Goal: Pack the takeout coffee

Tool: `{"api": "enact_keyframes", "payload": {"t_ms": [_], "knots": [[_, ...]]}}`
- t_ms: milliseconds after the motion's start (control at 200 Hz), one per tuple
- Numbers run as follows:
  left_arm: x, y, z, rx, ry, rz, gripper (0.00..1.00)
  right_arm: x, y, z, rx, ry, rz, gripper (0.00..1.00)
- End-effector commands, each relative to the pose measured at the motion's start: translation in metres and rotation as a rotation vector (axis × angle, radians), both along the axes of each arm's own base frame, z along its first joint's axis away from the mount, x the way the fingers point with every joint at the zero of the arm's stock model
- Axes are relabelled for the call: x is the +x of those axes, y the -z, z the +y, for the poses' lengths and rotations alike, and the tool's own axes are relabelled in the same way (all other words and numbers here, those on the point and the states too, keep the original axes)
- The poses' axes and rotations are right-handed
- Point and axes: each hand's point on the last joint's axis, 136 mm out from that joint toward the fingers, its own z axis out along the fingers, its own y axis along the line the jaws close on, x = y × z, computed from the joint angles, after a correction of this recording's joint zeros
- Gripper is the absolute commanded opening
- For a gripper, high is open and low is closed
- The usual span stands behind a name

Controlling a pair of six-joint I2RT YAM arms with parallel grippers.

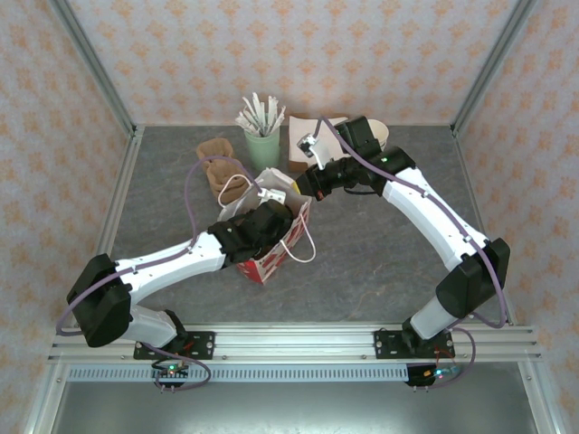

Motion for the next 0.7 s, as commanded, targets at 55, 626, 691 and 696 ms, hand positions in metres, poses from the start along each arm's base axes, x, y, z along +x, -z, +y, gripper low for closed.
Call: {"api": "enact_keyframes", "payload": {"t_ms": [55, 626, 691, 696], "knots": [[-0.007, 0.025, 0.011, 0.055, -0.014, 0.067, 0.59, 0.001, -0.02, -0.001, 0.032, 0.022, -0.021, 0.3], [-0.003, 0.037, 0.004, 0.031, 0.005, 0.122, 0.59, 0.017, -0.007, -0.005, 0.029, 0.079, 0.019, 0.54], [-0.003, 0.038, 0.004, 0.024, 0.004, 0.129, 0.59, 0.018, -0.005, -0.003, 0.028, 0.069, 0.021, 0.54], [-0.003, 0.039, 0.004, 0.023, 0.004, 0.129, 0.59, 0.018, -0.004, -0.003, 0.027, 0.068, 0.022, 0.54]]}}
